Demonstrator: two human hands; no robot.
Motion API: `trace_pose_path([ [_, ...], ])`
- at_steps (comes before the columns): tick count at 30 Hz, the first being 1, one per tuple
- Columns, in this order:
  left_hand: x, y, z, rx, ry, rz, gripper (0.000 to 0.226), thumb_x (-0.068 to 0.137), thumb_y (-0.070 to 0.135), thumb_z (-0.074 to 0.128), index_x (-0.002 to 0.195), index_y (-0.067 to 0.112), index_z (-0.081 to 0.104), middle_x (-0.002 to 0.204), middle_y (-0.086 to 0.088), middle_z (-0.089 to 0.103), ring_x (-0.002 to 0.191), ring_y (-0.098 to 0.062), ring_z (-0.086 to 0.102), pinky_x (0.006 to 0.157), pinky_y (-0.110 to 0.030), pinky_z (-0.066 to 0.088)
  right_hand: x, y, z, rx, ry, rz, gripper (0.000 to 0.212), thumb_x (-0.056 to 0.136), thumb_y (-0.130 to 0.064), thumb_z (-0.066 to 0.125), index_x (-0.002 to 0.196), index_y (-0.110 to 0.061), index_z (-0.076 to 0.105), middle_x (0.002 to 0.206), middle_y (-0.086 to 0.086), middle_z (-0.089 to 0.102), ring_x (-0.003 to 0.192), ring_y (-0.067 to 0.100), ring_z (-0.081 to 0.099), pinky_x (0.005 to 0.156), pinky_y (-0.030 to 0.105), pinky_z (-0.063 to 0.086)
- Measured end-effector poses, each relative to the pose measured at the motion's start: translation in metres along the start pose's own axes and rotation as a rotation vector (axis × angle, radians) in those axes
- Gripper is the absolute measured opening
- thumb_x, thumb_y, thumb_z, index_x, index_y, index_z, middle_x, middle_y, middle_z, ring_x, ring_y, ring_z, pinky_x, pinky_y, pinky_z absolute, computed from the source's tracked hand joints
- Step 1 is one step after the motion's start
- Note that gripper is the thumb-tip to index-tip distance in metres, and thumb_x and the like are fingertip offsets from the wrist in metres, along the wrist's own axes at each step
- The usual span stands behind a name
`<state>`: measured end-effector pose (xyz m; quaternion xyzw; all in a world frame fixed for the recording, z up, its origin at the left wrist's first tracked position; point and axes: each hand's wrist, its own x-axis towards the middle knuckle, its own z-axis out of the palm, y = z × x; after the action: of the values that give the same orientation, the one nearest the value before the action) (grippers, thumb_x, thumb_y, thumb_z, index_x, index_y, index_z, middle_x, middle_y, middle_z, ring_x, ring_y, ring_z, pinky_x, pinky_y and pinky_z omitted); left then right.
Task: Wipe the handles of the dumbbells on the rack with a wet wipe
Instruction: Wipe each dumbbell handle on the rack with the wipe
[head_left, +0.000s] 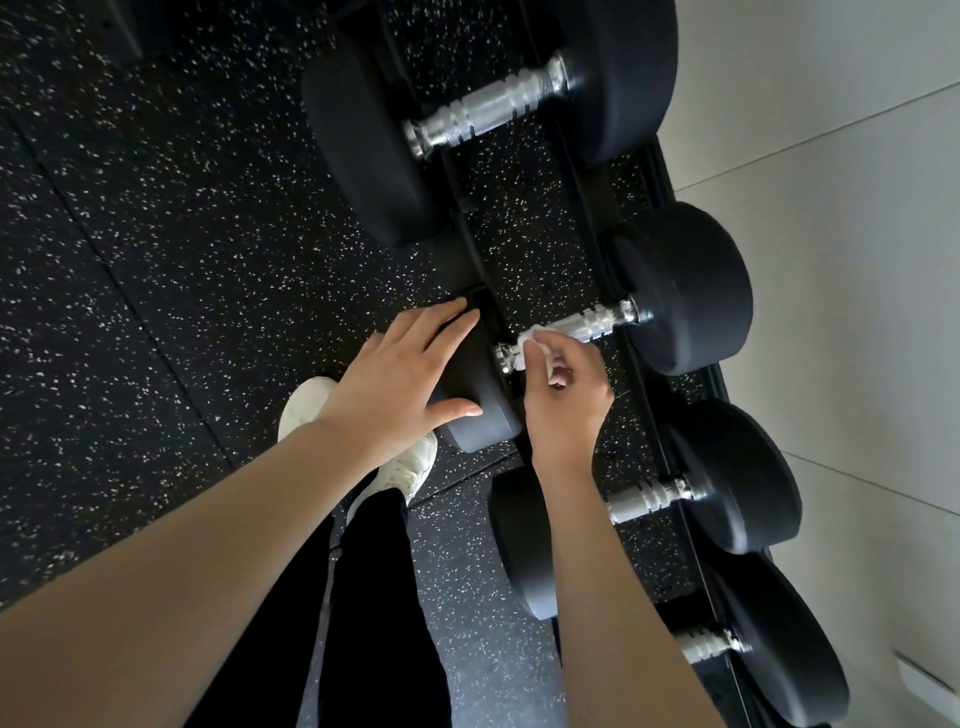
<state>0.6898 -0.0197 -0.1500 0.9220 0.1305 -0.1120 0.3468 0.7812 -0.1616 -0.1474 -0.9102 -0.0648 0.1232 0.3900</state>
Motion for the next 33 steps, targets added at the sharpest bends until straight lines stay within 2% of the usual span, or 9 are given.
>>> trace_pose_path([
  [4,0.000,-0.001,0.001,-0.014,-0.001,0.006,0.084,0.073,0.056,0.053,0.143,0.013,0.037,0.146,-0.004,0.039,0.126,-0.027,0.041,0.089,-0.048,0.046,0.015,0.001,0.012,-0.154,-0.061,-0.134,0.017,0.082,-0.012,0.069,0.098,-0.008,0.072,0.090,0.007,0.056,0.070,-0.001,0.050,0.061,0.013,0.046],
  [6,0.000,-0.003,0.002,-0.031,0.001,0.009,0.084,0.073,0.056,0.054,0.144,0.013,0.036,0.146,-0.004,0.039,0.126,-0.027,0.040,0.089,-0.049,0.049,0.018,0.001,0.014,-0.274,-0.082,-0.173,0.018,0.082,-0.010,0.068,0.100,-0.009,0.072,0.087,0.009,0.054,0.068,0.006,0.048,0.061,0.018,0.045],
  [8,0.000,-0.004,0.003,-0.045,-0.004,0.005,0.085,0.073,0.056,0.053,0.145,0.014,0.034,0.147,-0.003,0.037,0.127,-0.025,0.038,0.090,-0.049,0.049,0.016,-0.001,0.013,-0.409,-0.097,-0.148,0.018,0.086,-0.015,0.065,0.103,-0.014,0.071,0.091,0.008,0.054,0.071,0.016,0.054,0.059,0.024,0.046],
  [10,0.000,-0.004,0.004,-0.052,-0.005,0.003,0.085,0.073,0.056,0.053,0.145,0.015,0.033,0.148,-0.002,0.036,0.128,-0.023,0.035,0.090,-0.048,0.049,0.013,-0.004,0.010,-0.502,-0.093,-0.084,0.019,0.089,-0.025,0.062,0.106,-0.020,0.070,0.097,0.004,0.056,0.072,0.015,0.056,0.057,0.022,0.040],
  [12,-0.001,-0.004,0.004,-0.057,0.002,0.006,0.085,0.074,0.056,0.054,0.145,0.014,0.034,0.147,-0.002,0.036,0.128,-0.022,0.035,0.089,-0.047,0.049,0.011,-0.006,0.007,-0.520,-0.103,-0.034,0.020,0.091,-0.030,0.060,0.107,-0.024,0.069,0.099,0.001,0.059,0.068,0.011,0.053,0.058,0.022,0.038],
  [16,-0.001,-0.005,0.005,-0.064,0.019,0.007,0.085,0.073,0.053,0.062,0.144,0.014,0.037,0.146,-0.002,0.038,0.125,-0.018,0.030,0.086,-0.045,0.051,0.015,-0.013,0.007,-0.499,-0.153,-0.048,0.018,0.090,-0.027,0.061,0.101,-0.018,0.071,0.097,0.004,0.066,0.074,0.021,0.064,0.061,0.023,0.038],
  [19,-0.001,-0.004,0.005,-0.066,0.021,0.004,0.086,0.073,0.052,0.065,0.144,0.015,0.035,0.147,-0.001,0.037,0.126,-0.018,0.028,0.087,-0.045,0.050,0.020,-0.011,0.008,-0.533,-0.253,-0.061,0.016,0.090,-0.027,0.061,0.098,-0.018,0.071,0.094,0.003,0.066,0.074,0.024,0.064,0.061,0.024,0.038],
  [26,-0.001,-0.005,0.006,-0.054,0.014,0.004,0.086,0.074,0.054,0.062,0.145,0.016,0.034,0.147,0.000,0.035,0.127,-0.019,0.031,0.088,-0.045,0.050,0.023,-0.013,0.000,-0.689,-0.371,-0.098,0.024,0.094,-0.042,0.049,0.106,-0.030,0.067,0.101,-0.002,0.065,0.086,0.027,0.064,0.065,0.032,0.045],
  [33,-0.002,-0.003,0.005,-0.048,0.022,-0.001,0.086,0.074,0.052,0.066,0.144,0.016,0.035,0.146,-0.001,0.037,0.126,-0.019,0.031,0.086,-0.045,0.050,0.044,-0.020,-0.003,-0.808,-0.382,-0.031,0.032,0.095,-0.048,0.043,0.105,-0.027,0.066,0.086,0.007,0.070,0.082,0.030,0.065,0.062,0.031,0.045],
])
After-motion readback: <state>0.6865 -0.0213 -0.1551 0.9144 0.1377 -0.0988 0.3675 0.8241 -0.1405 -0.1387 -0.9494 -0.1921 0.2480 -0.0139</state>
